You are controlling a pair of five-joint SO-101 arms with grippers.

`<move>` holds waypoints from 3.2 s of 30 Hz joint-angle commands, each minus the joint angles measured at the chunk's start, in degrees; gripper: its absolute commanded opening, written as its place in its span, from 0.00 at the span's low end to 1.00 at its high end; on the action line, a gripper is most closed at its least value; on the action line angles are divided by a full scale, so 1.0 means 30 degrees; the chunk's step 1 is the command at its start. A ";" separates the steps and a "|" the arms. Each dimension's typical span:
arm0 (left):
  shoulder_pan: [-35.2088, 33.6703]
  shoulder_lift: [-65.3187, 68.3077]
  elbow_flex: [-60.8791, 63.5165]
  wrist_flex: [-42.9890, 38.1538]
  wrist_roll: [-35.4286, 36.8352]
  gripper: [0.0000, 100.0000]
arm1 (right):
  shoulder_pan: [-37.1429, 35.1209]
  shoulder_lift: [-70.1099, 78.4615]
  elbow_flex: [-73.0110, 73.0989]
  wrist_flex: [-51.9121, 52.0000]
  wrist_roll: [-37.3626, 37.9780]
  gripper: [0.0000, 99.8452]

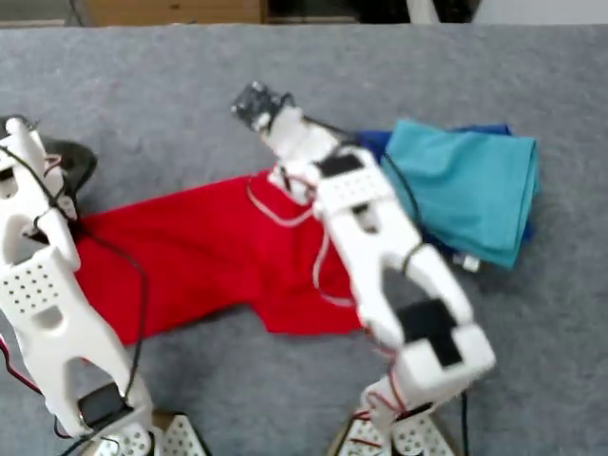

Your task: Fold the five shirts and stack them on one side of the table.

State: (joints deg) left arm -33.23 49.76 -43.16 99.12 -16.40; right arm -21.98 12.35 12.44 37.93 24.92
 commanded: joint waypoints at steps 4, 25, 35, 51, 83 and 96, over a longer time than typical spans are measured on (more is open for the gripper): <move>-0.0352 -0.0308 -0.0234 0.0088 -0.1758 0.02 | 0.1568 0.7341 -0.8630 0.2344 -0.0147 0.00; -0.0557 -0.0630 -0.5275 0.0586 -0.1758 0.02 | 0.0864 1.7451 -3.5795 2.1011 0.0498 0.00; -0.0996 -1.0535 0.4132 0.0381 -0.4308 0.02 | -0.0044 1.2029 -3.1399 2.1568 0.0469 0.00; -0.0879 -2.6623 2.3648 -0.6359 -0.4337 0.02 | -0.2359 -0.2740 -0.9304 2.0601 0.8000 0.00; -0.1084 -2.8498 2.7165 -0.4073 -0.3399 0.02 | -0.6110 -1.0300 1.4491 0.6037 0.8498 0.27; -0.1055 -2.8498 2.6989 -0.4103 -0.4073 0.02 | -0.6051 -0.7634 1.3700 0.5890 0.8498 0.27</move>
State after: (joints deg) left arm -35.96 -34.46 38.59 87.43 -28.00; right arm -40.97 -12.97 55.34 57.89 51.03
